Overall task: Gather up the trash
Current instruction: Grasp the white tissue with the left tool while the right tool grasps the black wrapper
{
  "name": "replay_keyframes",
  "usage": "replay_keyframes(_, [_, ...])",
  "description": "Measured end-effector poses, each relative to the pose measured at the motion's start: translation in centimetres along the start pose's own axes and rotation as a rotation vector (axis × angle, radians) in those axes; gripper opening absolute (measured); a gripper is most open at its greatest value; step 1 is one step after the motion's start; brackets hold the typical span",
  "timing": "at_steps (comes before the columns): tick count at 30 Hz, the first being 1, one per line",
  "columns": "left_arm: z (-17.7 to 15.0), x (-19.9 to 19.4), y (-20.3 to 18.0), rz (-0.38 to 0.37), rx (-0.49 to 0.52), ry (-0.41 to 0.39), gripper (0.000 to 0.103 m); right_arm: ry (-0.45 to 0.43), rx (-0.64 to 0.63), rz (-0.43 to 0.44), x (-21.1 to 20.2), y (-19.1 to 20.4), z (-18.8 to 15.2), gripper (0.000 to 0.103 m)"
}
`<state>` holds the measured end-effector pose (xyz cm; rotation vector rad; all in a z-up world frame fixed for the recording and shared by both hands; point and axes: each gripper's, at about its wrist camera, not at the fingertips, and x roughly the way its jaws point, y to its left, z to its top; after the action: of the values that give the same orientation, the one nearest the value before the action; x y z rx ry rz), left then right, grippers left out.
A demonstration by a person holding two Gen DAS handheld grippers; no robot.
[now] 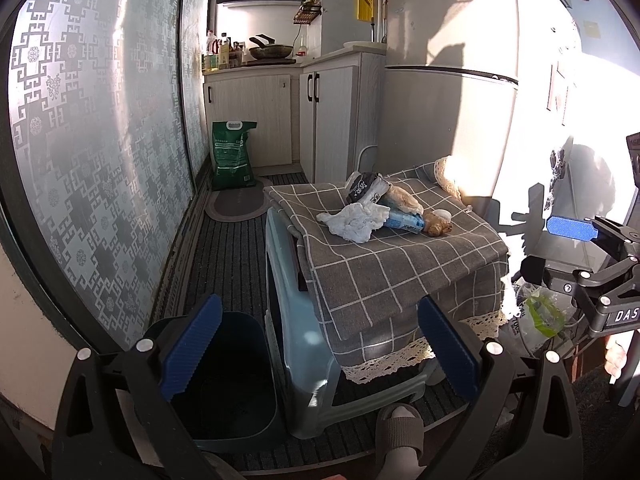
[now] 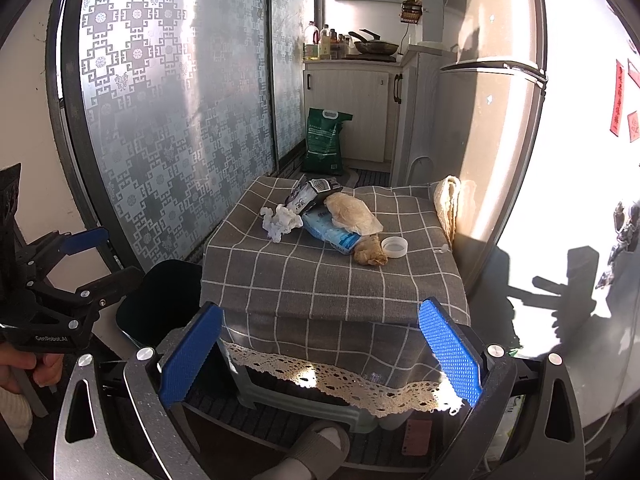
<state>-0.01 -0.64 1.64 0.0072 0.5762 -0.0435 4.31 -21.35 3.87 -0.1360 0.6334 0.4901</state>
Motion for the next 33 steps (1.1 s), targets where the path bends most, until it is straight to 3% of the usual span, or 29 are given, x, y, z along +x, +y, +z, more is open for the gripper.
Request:
replay_keyframes(3, [0.3, 0.2, -0.2, -0.04, 0.012, 0.001, 0.097, -0.01, 0.002, 0.028, -0.3, 0.1, 0.7, 0.1])
replay_keyframes(5, [0.7, 0.6, -0.7, -0.059, 0.028, 0.016, 0.077, -0.011, 0.007, 0.049, -0.3, 0.0, 1.1, 0.1])
replay_keyframes(9, [1.3, 1.8, -1.1, -0.113, 0.034, 0.046, 0.07, 0.002, -0.013, 0.071, -0.1, 0.1, 1.9, 0.093])
replay_keyframes(12, [2.0, 3.0, -1.3, -0.138, 0.052, 0.071, 0.05, 0.012, -0.023, 0.082, 0.5, -0.1, 2.5, 0.088])
replay_keyframes(17, [3.5, 5.5, -1.6, -0.205, 0.059, 0.114, 0.04, 0.024, -0.048, 0.096, 1.4, -0.7, 3.8, 0.081])
replay_keyframes(22, [5.1, 8.4, -2.3, -0.224, 0.049, 0.157, 0.036, 0.051, -0.069, 0.103, 3.0, -1.4, 5.0, 0.075])
replay_keyframes(27, [6.3, 11.6, -2.7, -0.239, 0.013, 0.196, 0.042, 0.069, -0.078, 0.108, 4.2, -2.3, 6.1, 0.075])
replay_keyframes(33, [6.9, 14.7, -2.6, -0.23, -0.034, 0.223, 0.042, 0.087, -0.069, 0.109, 5.5, -3.5, 6.8, 0.075])
